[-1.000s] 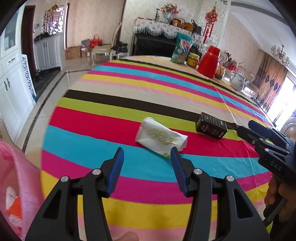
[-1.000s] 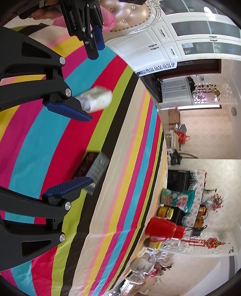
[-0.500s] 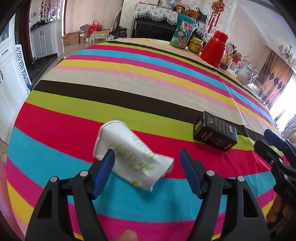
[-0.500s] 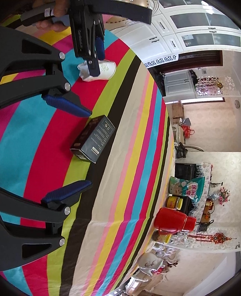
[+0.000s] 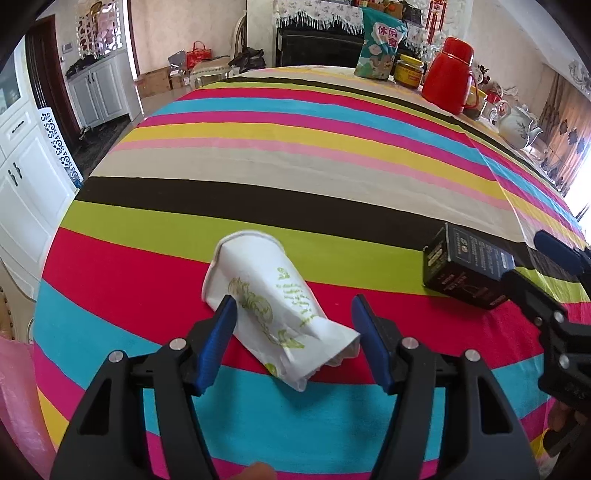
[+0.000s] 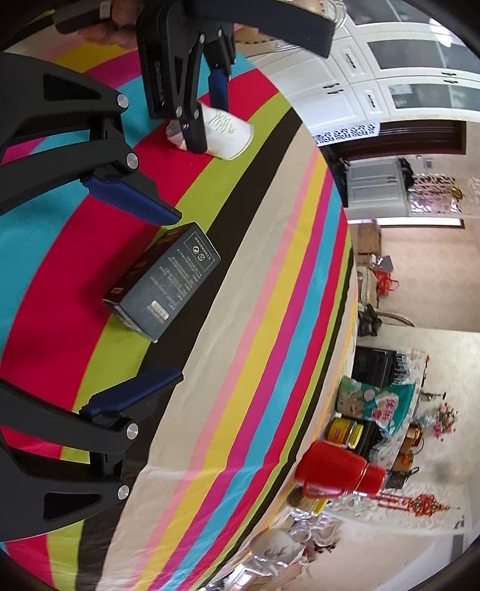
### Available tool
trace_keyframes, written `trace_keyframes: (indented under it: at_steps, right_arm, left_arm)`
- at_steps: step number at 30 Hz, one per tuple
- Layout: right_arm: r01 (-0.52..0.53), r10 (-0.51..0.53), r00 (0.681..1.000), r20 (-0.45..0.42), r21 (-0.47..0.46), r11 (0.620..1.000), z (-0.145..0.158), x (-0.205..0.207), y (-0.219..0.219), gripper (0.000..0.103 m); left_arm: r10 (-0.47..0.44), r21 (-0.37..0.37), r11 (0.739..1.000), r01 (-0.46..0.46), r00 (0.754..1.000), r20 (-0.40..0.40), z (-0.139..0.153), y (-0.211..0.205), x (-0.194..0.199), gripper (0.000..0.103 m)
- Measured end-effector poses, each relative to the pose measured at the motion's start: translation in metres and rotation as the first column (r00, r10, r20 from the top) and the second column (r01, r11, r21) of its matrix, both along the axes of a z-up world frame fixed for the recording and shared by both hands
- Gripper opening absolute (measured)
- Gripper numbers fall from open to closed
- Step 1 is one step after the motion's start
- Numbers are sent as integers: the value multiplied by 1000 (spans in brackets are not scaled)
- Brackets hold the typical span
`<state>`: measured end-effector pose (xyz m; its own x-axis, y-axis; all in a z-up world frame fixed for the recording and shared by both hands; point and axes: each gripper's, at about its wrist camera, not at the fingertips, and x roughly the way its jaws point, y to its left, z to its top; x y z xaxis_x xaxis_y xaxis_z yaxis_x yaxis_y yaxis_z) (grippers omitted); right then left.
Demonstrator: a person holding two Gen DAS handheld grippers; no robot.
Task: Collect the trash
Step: 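Grasp the white paper cup with the left tool while the right tool grasps the black box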
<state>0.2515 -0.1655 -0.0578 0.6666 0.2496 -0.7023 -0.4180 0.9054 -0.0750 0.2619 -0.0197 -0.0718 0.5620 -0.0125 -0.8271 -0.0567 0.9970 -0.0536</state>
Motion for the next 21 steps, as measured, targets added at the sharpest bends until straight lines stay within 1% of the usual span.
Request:
trace_keyframes:
  at_steps: [1, 2, 4, 10, 12, 13, 16, 20, 21]
  right_arm:
    - [-6, 6, 1000, -4, -7, 1000, -2, 1, 2, 75]
    - [-15, 15, 1000, -8, -15, 1000, -4, 3, 5, 75]
    - [-27, 27, 1000, -16, -25, 999, -7, 7, 9, 75]
    - [-53, 49, 997, -59, -54, 997, -19, 13, 17, 74]
    - [-53, 49, 997, -65, -64, 997, -21, 13, 17, 68]
    - [-48, 43, 997, -68, -71, 996, -23, 14, 17, 62]
    - [-40, 35, 997, -66, -79, 996, -23, 13, 17, 58]
    - [-25, 21, 998, -62, -76, 997, -20, 9, 15, 46]
    - [-16, 11, 998, -60, -67, 998, -19, 7, 14, 45]
  left_arm:
    - [-9, 5, 1000, 9, 1000, 2, 0, 2, -1, 53]
    - [-17, 7, 1000, 17, 1000, 3, 0, 1, -2, 44]
    - [-26, 17, 1000, 26, 1000, 4, 2, 3, -5, 38]
    - [-15, 16, 1000, 15, 1000, 3, 2, 11, -9, 39]
    - [-15, 19, 1000, 15, 1000, 3, 2, 10, -7, 39]
    - [-15, 20, 1000, 15, 1000, 3, 2, 9, -6, 39]
    - [-14, 19, 1000, 13, 1000, 5, 2, 8, -6, 38]
    - [-12, 17, 1000, 12, 1000, 11, 2, 8, -8, 38]
    - [-10, 14, 1000, 10, 1000, 14, 2, 9, -9, 38]
